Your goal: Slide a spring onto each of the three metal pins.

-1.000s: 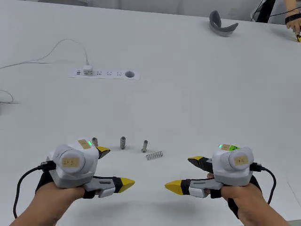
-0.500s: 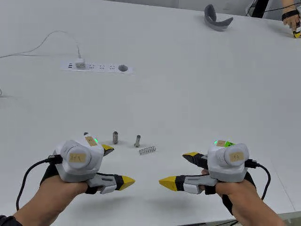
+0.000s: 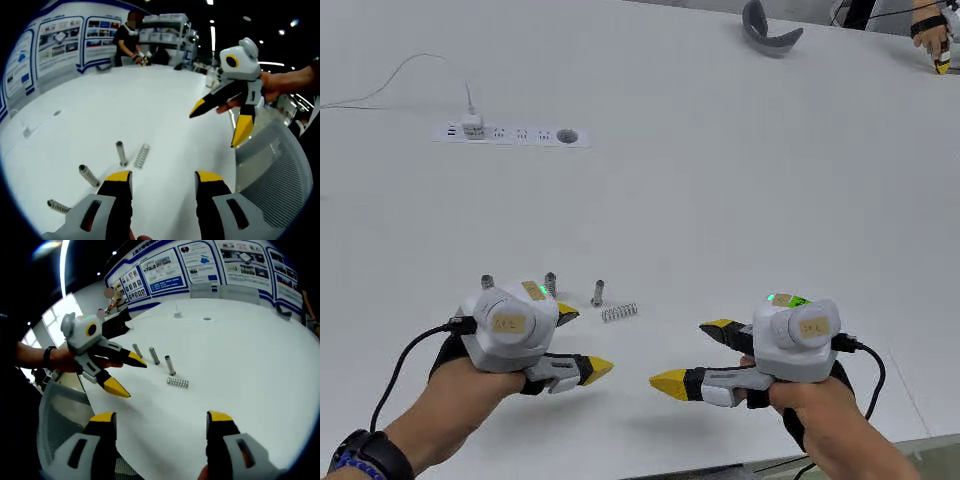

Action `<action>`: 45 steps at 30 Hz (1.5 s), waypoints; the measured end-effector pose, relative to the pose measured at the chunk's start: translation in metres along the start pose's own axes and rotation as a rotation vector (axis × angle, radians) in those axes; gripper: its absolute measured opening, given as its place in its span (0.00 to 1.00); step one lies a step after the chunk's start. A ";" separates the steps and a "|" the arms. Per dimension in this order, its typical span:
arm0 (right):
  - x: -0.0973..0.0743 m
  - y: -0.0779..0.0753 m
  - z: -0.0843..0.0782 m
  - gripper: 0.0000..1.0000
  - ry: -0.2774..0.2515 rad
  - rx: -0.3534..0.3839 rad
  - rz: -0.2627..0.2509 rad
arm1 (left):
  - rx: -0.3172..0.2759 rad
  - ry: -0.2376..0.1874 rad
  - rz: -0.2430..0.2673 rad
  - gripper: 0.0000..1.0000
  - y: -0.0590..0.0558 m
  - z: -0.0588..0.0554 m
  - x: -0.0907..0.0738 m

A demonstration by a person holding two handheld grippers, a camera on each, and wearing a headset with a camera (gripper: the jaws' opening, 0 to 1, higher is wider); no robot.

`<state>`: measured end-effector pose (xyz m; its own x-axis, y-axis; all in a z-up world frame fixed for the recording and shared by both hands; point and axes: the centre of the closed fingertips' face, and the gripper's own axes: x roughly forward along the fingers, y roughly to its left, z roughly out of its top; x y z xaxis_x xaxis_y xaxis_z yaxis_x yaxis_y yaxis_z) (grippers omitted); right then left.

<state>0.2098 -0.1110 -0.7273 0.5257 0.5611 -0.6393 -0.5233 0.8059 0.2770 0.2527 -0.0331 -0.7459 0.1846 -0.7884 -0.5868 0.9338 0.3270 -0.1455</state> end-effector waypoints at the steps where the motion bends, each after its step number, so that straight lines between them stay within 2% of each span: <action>1: -0.001 -0.001 0.000 0.75 -0.001 0.002 0.000 | 0.005 0.000 0.001 0.50 0.001 0.001 0.004; 7: -0.002 -0.002 0.000 0.74 -0.004 0.009 -0.001 | 0.007 0.004 0.008 0.43 0.005 0.003 0.023; 12: -0.002 0.000 -0.001 0.74 -0.003 0.013 0.002 | 0.002 0.018 0.028 0.40 0.010 0.000 0.037; 18: -0.002 -0.001 -0.003 0.74 -0.001 0.018 0.006 | -0.043 0.009 0.071 0.36 0.024 0.000 0.048; 21: -0.002 -0.003 -0.004 0.74 0.005 0.015 0.005 | -0.046 0.025 0.091 0.34 0.029 -0.005 0.054; 23: -0.002 -0.004 -0.002 0.74 -0.001 0.017 0.005 | -0.074 0.018 0.092 0.33 0.032 -0.006 0.057; 28: -0.002 -0.005 -0.002 0.74 0.005 0.017 0.006 | -0.095 0.019 0.105 0.28 0.035 -0.008 0.065; 35: -0.003 -0.008 -0.002 0.74 0.004 0.020 0.003 | -0.094 0.024 0.130 0.19 0.036 -0.012 0.068; 38: -0.003 -0.008 -0.003 0.74 0.007 0.020 0.002 | -0.068 0.032 0.147 0.14 0.038 -0.013 0.067; 41: -0.003 -0.007 -0.004 0.74 0.009 0.021 0.003 | -0.051 0.037 0.150 0.11 0.037 -0.014 0.066; 45: -0.001 -0.006 -0.004 0.74 0.009 0.023 0.005 | -0.057 0.048 0.137 0.11 0.034 -0.016 0.064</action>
<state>0.2096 -0.1174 -0.7312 0.5171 0.5638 -0.6440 -0.5106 0.8071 0.2966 0.2910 -0.0641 -0.8010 0.2929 -0.7093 -0.6412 0.8818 0.4596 -0.1056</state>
